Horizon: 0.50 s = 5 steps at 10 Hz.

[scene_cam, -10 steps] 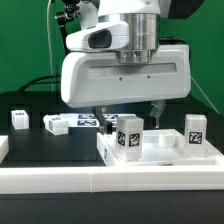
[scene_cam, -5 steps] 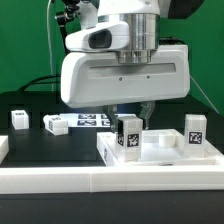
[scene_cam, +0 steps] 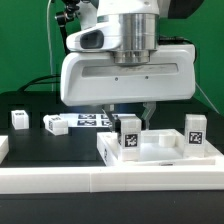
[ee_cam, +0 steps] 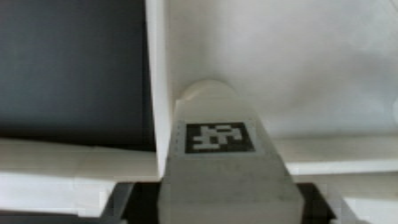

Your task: Assemble square table

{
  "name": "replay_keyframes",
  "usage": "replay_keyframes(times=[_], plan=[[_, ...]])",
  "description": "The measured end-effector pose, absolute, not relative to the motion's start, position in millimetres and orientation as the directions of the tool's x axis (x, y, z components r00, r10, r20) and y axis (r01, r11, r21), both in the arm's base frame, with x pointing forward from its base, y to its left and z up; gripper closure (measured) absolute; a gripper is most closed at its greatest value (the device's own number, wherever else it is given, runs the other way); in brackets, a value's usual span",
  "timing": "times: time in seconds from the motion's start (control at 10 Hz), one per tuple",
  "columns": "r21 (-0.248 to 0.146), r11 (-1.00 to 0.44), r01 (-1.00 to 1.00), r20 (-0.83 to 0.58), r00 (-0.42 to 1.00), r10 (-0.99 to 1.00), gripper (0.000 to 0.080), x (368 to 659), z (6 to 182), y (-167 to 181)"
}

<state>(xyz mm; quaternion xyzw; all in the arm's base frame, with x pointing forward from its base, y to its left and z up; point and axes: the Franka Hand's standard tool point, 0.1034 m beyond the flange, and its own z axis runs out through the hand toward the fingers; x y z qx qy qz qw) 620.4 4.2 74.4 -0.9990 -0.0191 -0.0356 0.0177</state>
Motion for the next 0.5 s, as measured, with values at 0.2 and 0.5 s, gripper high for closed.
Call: replay_keyframes(times=[0.2, 0.5], plan=[[-0.052, -0.985, -0.165, 0.072, 0.983, -0.168, 0.0509, 619.8, 74.4, 3.7], [-0.069, -0.900, -0.430, 0.057, 0.899, -0.434, 0.0509, 619.3, 73.6, 3.0]])
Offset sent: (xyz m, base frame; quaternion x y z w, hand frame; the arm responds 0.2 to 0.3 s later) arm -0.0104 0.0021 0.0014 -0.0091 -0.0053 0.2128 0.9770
